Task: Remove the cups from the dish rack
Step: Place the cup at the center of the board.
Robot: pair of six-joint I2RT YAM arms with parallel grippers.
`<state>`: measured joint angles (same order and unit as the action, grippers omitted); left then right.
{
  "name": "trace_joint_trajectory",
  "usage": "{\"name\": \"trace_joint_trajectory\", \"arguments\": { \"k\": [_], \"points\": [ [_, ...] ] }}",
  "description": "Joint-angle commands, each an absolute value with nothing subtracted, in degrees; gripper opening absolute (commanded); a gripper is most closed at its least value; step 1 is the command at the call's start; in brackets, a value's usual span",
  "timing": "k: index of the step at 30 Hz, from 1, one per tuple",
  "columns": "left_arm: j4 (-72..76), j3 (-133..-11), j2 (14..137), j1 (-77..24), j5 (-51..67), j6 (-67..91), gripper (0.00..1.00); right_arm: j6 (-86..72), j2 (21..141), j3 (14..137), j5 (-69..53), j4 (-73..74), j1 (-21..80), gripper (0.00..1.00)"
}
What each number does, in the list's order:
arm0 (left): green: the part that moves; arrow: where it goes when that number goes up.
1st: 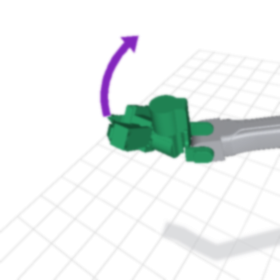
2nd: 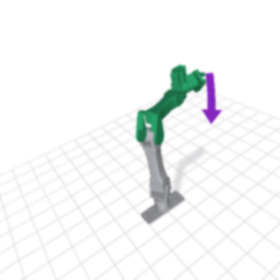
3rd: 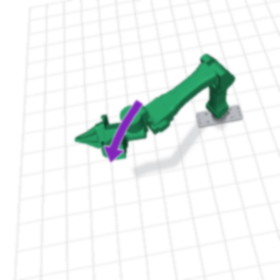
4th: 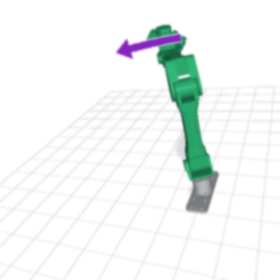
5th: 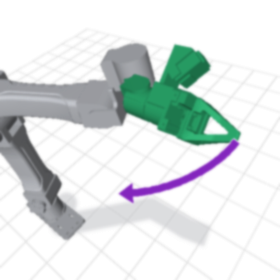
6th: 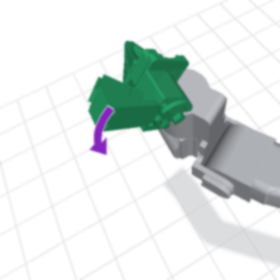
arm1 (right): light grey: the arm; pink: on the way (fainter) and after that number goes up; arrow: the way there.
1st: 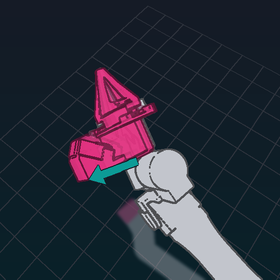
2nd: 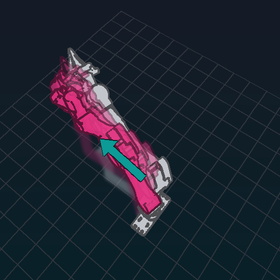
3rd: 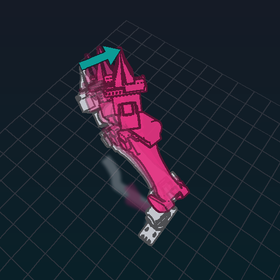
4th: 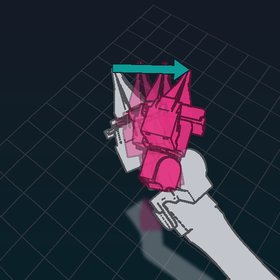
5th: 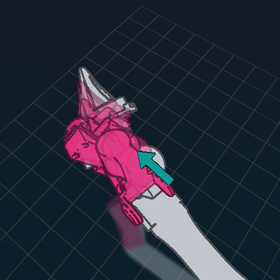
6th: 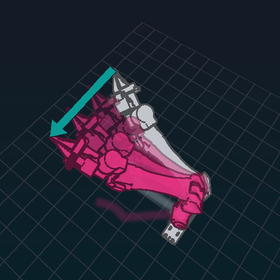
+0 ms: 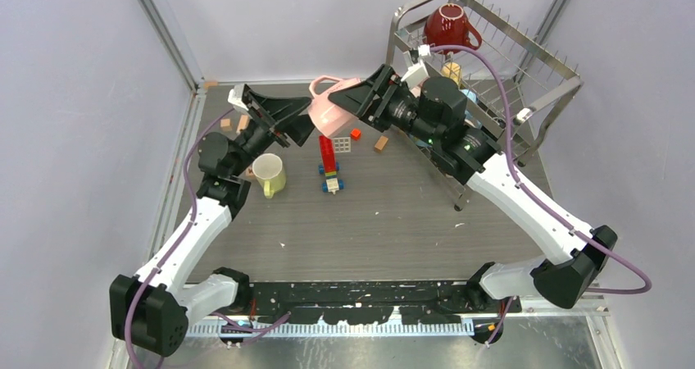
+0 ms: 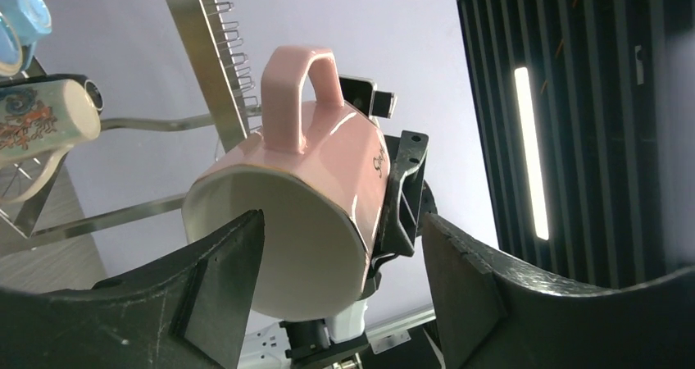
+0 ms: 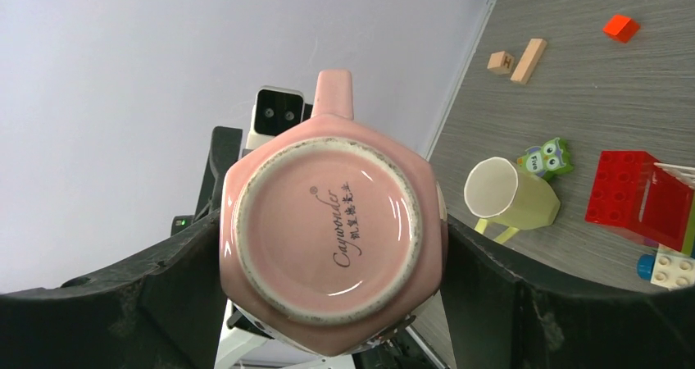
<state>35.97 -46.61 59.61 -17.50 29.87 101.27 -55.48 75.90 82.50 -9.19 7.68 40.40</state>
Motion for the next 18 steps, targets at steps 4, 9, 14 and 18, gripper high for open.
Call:
{"name": "trace_joint_trajectory", "arguments": {
  "k": [4,9,14,18],
  "points": [
    [44.7,-49.4,61.1,-17.3,28.7,104.9,0.64,-56.7,75.6,84.1,-10.4,-3.8,41.7,0.05],
    [45.5,-50.0,61.2,-17.6,28.7,105.3,0.53,-56.8,76.1,84.3,-10.6,-4.2,42.0,0.05],
    [46.0,-50.8,61.3,-18.3,28.9,105.5,0.46,-56.9,76.6,84.7,-10.6,-4.2,42.3,0.05],
    [46.0,-51.1,61.4,-18.7,29.1,105.6,0.35,-56.8,76.6,85.0,-10.5,-4.3,42.5,0.05]
  ]
}}
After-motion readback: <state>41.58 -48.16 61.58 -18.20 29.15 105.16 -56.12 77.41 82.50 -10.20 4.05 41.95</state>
